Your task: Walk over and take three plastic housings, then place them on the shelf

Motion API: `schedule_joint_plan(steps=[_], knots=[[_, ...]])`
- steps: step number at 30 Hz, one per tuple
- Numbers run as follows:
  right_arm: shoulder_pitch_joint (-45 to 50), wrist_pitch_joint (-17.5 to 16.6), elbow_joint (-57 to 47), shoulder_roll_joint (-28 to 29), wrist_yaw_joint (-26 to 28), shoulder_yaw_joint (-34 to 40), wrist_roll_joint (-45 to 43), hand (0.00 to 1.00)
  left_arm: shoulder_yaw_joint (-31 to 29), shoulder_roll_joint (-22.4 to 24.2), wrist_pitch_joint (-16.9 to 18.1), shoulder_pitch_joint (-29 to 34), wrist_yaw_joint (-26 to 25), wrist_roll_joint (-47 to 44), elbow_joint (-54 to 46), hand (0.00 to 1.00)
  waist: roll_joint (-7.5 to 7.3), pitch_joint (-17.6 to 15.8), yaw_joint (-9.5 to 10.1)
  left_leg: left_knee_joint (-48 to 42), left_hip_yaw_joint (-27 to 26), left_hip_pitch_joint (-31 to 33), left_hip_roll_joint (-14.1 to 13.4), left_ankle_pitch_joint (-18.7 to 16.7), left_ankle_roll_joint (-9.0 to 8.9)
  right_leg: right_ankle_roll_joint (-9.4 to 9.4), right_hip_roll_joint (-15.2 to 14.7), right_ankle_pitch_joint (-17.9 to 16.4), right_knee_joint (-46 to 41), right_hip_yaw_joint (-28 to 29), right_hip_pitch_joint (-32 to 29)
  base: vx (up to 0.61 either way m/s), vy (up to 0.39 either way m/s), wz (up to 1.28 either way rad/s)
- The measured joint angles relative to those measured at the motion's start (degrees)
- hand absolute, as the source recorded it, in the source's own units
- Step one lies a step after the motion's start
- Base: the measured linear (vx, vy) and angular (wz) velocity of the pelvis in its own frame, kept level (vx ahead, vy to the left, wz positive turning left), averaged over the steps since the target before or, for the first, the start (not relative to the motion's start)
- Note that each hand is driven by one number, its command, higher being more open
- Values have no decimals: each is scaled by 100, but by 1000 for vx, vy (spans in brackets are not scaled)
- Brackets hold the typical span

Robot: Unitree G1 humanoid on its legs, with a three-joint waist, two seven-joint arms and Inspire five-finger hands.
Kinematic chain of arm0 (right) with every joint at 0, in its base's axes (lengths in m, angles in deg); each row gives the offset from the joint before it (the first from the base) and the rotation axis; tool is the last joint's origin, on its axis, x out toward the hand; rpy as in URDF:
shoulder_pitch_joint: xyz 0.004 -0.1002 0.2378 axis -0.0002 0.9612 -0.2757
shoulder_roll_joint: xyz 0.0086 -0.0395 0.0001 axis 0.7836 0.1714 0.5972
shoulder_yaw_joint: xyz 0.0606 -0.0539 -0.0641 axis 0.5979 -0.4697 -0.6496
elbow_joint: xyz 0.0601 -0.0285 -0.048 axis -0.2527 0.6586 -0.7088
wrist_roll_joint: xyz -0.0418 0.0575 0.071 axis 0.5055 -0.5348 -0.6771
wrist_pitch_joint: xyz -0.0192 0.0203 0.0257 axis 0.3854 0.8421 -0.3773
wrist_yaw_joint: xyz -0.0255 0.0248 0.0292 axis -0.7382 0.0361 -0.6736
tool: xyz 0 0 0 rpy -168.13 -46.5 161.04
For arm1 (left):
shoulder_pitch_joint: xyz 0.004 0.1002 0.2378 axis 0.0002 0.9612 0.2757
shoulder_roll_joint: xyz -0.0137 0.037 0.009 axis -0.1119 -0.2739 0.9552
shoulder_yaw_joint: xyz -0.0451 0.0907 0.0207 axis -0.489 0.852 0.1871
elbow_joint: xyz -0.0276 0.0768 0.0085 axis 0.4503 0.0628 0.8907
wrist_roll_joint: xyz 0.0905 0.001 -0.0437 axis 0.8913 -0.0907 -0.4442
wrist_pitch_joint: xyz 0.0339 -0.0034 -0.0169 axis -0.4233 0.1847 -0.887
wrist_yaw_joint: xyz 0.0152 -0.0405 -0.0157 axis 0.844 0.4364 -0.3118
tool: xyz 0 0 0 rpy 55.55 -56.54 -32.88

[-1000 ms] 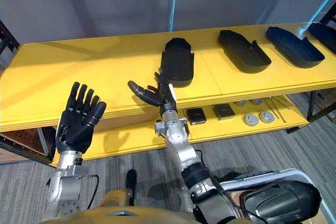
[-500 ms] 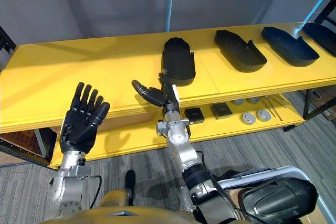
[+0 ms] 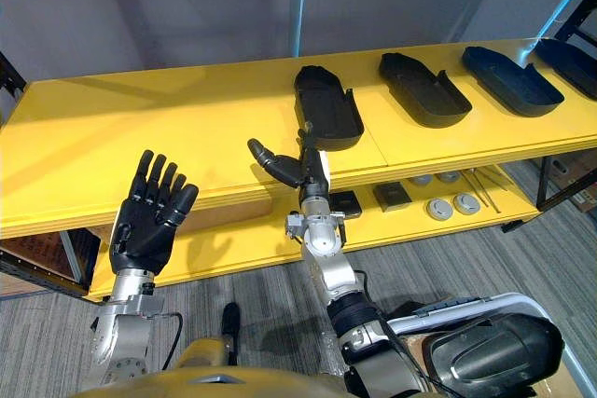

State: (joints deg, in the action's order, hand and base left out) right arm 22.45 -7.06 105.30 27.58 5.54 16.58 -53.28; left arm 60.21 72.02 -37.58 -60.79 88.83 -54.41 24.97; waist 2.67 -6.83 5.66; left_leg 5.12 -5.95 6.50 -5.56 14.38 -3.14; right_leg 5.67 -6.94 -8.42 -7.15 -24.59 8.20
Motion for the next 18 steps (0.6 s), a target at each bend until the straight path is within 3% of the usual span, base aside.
schedule_joint_plan(steps=[5, 9, 13, 18], knots=[[329, -3, -492, -122, 604, -24, -15, 100, -5, -1, -5, 0, 12, 0, -1, 100, 1, 3, -37, 0, -21, 9, -4, -12, -5, -1, 0, -1, 4, 27, -23, 0, 0, -1], [1056, -2, -1796, -427, 919, 20, -259, 100, -31, 0, -2, 9, 8, 4, -8, 100, -2, 6, -48, 0, -71, 35, -12, -36, -27, 0, -2, 0, 19, 79, -76, 4, -8, -7], [2011, -17, -3257, -577, 1388, 623, -445, 100, -166, 7, 7, 40, -6, 7, -40, 100, -38, 29, -205, -10, -157, 65, -21, -57, -38, 35, -8, 21, 22, 153, -146, 24, -29, -8], [2758, -22, -3735, -744, 1625, 1159, -423, 100, -345, 9, 9, 253, -10, 5, -444, 100, -125, 78, -346, -4, -362, 1, -80, -117, -48, 29, -5, 22, 12, 381, -229, 20, -29, -24]])
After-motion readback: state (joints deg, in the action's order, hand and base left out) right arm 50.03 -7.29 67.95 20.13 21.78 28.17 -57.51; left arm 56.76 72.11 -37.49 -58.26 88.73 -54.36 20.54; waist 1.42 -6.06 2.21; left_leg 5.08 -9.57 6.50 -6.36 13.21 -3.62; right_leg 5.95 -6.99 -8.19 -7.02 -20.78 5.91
